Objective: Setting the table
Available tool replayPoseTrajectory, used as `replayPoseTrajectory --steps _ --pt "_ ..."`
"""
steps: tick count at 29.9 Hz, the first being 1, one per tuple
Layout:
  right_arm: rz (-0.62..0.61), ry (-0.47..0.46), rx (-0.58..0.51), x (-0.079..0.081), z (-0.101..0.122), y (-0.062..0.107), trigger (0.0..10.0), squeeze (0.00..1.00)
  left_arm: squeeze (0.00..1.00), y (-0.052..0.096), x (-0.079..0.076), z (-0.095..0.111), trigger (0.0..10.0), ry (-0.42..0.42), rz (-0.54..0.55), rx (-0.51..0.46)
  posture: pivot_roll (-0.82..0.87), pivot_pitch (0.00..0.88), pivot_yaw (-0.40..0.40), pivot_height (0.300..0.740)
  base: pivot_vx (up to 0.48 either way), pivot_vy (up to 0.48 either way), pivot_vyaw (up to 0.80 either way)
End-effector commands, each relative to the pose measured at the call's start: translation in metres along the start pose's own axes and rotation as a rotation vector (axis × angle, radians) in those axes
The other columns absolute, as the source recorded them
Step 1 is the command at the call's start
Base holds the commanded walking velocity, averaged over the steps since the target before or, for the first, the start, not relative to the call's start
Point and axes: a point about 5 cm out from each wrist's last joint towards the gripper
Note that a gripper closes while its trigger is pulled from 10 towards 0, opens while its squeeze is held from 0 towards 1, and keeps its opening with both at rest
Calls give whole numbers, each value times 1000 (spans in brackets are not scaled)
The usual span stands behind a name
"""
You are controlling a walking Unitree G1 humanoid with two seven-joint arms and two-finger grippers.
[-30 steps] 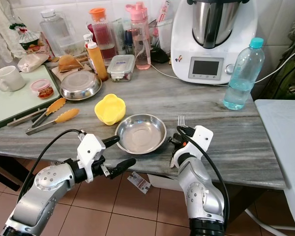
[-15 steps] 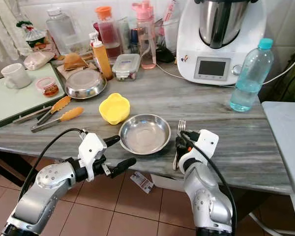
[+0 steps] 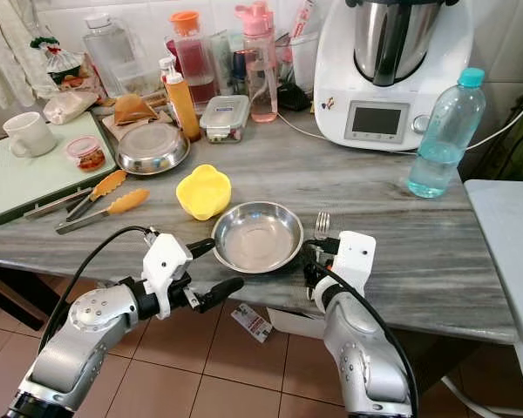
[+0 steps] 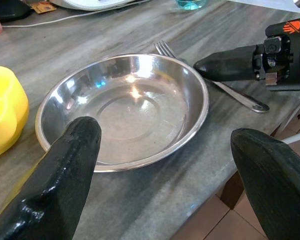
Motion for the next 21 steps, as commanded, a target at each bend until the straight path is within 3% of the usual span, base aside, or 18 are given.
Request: replayPoseTrajectory --steps 1,15,17,18,19,21 --pt "-24 22 23 -4 -3 2 10000 1000 0 0 4 0 10000 -14 13 9 -111 9 109 740 0 0 0" --pt "-31 65 29 -6 -5 10 10000 980 0 -1 3 1 10000 -13 9 4 -118 16 115 740 0 0 0" --pt "-37 75 16 -7 -5 11 10000 463 0 -2 3 2 10000 -13 7 2 -119 16 115 740 0 0 0" --pt "-39 79 10 -8 -4 12 10000 463 0 -2 3 2 10000 -13 7 2 -119 16 115 740 0 0 0" --pt "-44 86 7 -9 -4 13 10000 0 0 -2 3 2 10000 -12 7 1 -119 16 115 740 0 0 0" --pt "-45 87 8 -9 -4 13 10000 0 0 -2 3 2 10000 -12 7 1 -119 16 115 740 0 0 0"
Point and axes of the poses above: a point about 5 cm out from each wrist's last joint towards the gripper, its own y axis pointing back from the gripper into the wrist, its own z axis along the axis of the wrist's last joint, x = y × z, and after that the axes turned 6 degrees about -y, right-handed
